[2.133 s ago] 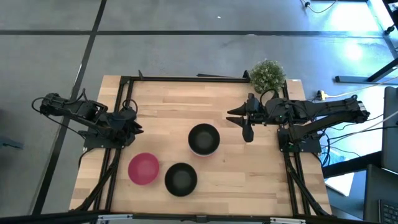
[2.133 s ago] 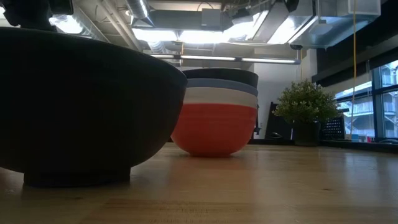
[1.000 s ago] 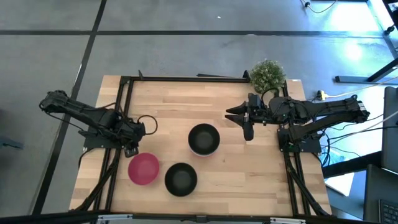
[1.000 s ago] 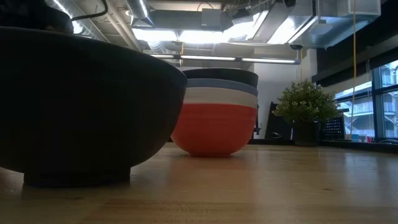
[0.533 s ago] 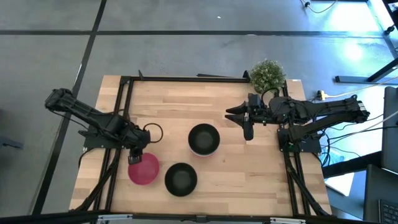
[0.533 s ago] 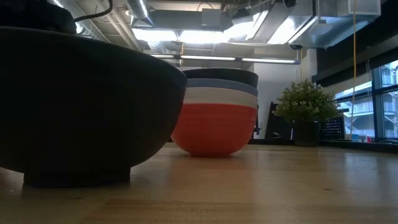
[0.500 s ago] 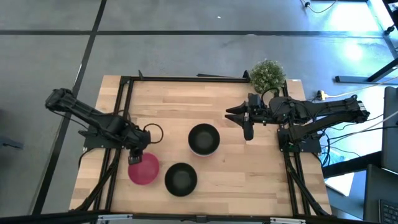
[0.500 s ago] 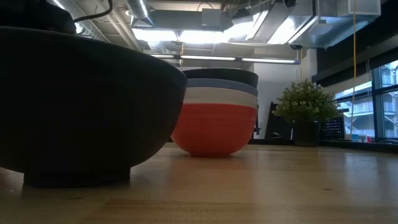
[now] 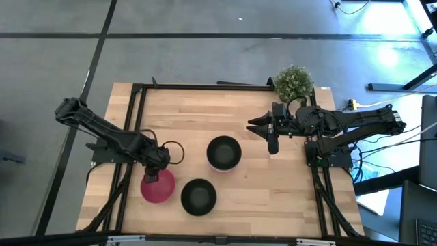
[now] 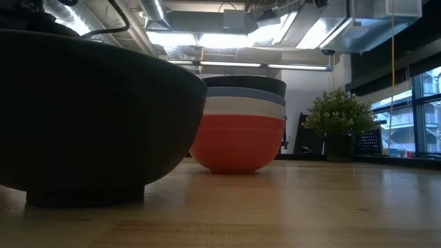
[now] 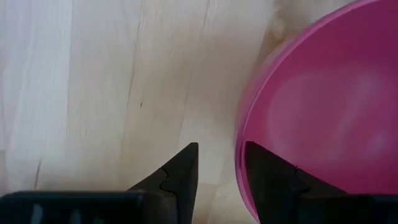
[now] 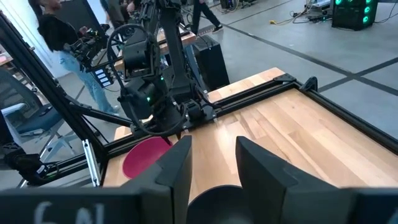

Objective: Nest bowls inside each other
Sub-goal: Stack the pink bowl on top of the black bowl

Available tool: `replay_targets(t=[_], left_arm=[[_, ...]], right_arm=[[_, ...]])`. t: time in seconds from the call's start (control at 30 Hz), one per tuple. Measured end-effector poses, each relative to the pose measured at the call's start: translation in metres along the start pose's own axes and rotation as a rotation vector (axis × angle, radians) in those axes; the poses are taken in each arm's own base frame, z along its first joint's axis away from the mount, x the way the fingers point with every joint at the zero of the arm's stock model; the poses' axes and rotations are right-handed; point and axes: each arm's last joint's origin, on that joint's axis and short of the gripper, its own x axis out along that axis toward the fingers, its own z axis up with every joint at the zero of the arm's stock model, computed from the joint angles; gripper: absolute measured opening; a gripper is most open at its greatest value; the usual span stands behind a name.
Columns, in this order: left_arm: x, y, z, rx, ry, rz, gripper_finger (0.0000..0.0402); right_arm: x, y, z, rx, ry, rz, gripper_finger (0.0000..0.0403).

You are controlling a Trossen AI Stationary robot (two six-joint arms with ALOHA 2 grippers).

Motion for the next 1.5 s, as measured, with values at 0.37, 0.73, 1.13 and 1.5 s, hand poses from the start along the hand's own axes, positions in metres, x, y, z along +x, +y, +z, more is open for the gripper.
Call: replay_targets(t=[0.37, 0.73, 1.13, 1.5], left_arm=[[0.002, -0.003, 0.003, 0.027, -0.01, -0.021, 0.0125], [0.002, -0.002, 0.004, 0.028, -0.036, 0.004, 0.0125], [0.005, -0.005, 0.007, 0.027, -0.037, -0.009, 0.0125], [0.016, -0.007, 0.011, 0.075, 0.01, 0.03, 0.0111]], right_arm=[[0.0, 0.0, 0.0, -0.003, 0.004, 0.008, 0.0126], [0.0, 0.001, -0.001, -0.003, 0.014, 0.032, 0.0126], [0.0, 0.001, -0.001, -0.006, 0.014, 0.033, 0.0126], [0.0, 0.001, -0.001, -0.006, 0.015, 0.033, 0.0126]])
